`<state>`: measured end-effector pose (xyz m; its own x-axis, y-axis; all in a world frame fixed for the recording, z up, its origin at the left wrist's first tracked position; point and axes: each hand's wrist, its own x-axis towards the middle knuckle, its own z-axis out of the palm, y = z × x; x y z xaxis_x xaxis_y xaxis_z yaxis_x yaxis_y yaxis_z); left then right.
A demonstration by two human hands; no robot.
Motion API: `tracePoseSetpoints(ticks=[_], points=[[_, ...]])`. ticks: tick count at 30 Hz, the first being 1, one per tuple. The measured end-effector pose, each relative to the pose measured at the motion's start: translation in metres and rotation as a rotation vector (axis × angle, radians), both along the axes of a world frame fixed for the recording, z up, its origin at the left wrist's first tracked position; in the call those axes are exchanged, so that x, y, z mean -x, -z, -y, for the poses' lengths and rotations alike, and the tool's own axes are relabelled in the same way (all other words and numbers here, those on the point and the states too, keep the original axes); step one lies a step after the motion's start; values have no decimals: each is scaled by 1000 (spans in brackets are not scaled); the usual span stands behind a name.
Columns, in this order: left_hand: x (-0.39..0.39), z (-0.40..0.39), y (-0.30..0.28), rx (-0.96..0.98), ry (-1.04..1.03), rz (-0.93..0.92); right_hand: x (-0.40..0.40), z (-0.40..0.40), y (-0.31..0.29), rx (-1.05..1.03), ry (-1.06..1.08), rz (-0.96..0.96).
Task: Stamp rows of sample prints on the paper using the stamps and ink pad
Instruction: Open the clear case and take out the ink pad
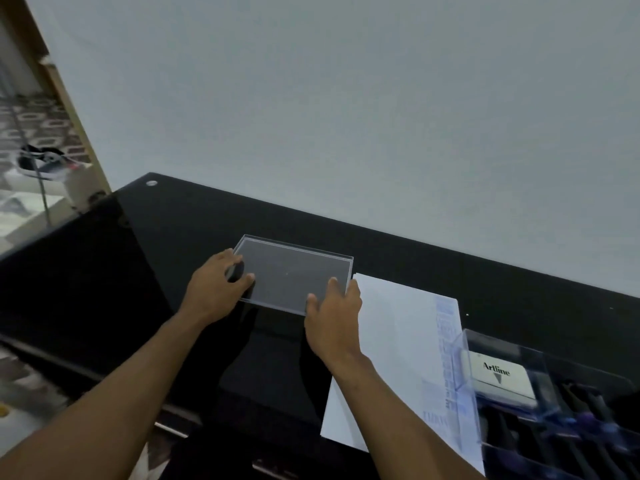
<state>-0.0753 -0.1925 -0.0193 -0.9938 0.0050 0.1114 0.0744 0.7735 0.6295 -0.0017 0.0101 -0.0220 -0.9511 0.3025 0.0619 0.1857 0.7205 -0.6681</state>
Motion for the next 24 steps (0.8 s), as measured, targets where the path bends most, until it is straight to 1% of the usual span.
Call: tracePoseSetpoints(ticks=[4, 9, 13, 18, 24], points=[[18, 8, 10, 20, 36, 11, 17, 8, 10, -95, 12, 60], [30, 13, 23, 17, 55, 34, 26, 16, 22, -157, 14, 82], [32, 14, 29, 64, 85, 39, 27, 18, 27, -246, 5, 106], [32, 12, 32, 124, 132, 14, 28, 15, 29, -329, -46, 64], [28, 12, 31, 147, 147, -14, 26, 10, 24, -294, -107, 110]])
